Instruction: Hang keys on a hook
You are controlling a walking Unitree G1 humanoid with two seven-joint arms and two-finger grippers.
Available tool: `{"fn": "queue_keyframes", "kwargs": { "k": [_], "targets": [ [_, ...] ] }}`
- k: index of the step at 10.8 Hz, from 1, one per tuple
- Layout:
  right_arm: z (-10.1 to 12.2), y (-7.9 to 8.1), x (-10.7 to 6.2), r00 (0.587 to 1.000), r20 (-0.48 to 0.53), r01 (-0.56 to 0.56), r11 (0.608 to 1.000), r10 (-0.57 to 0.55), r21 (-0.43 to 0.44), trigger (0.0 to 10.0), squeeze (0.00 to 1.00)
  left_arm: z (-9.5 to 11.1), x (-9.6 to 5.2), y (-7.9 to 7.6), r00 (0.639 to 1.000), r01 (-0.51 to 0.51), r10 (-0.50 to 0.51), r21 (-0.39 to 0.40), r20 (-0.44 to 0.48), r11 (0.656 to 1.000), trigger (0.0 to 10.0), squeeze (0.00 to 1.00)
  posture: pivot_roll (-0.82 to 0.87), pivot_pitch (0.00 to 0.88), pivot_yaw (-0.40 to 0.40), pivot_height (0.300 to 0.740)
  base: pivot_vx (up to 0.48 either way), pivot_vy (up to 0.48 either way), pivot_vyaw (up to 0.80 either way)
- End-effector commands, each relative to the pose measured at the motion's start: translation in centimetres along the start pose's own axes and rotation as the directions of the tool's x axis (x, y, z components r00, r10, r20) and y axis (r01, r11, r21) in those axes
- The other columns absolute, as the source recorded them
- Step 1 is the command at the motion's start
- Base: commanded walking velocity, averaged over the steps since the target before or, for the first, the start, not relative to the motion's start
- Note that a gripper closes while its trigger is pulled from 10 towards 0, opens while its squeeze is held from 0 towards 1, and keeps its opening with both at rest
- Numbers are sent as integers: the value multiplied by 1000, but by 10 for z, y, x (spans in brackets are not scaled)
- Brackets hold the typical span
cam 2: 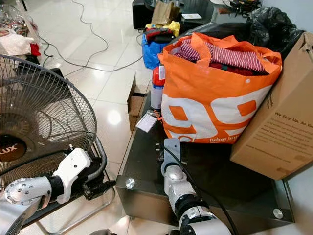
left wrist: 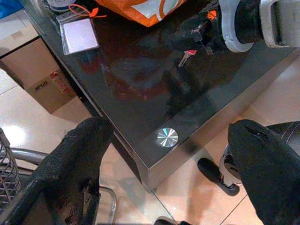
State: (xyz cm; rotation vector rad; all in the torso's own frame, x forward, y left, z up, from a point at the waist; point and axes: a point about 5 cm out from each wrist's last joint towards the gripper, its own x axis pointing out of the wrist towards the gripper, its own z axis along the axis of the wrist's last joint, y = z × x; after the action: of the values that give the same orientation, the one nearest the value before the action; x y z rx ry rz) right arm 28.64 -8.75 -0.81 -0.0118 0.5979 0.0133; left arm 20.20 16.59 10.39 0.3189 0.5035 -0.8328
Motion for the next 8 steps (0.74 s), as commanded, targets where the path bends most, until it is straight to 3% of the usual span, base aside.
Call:
{"fn": "queue_keyframes", "kwargs": {
  "k": [1,4,7,8],
  "targets": [
    [2,-4,1,1000,6,23,1000,-23,1,10000,0,2,-2,0,1000,-6,6,-3,6,1000,10000,0,60,71,-20,740,0,0,0],
    [-9,-9,1,995,-58,75,993,-80,-88,10000,0,2,-3,-1,1000,1,-1,-8,2,1000,10000,0,63,78,-19,740,0,0,0],
    [-13,-14,0,991,-75,103,991,-109,-80,10000,0,3,-2,-3,1000,9,-9,-11,1,1000,10000,0,61,67,-18,740,0,0,0],
    [-14,-14,0,991,-81,103,993,-108,-65,7255,0,3,-1,-3,1000,10,-10,-11,2,1000,10000,0,63,66,-18,740,0,0,0]
  ]
}}
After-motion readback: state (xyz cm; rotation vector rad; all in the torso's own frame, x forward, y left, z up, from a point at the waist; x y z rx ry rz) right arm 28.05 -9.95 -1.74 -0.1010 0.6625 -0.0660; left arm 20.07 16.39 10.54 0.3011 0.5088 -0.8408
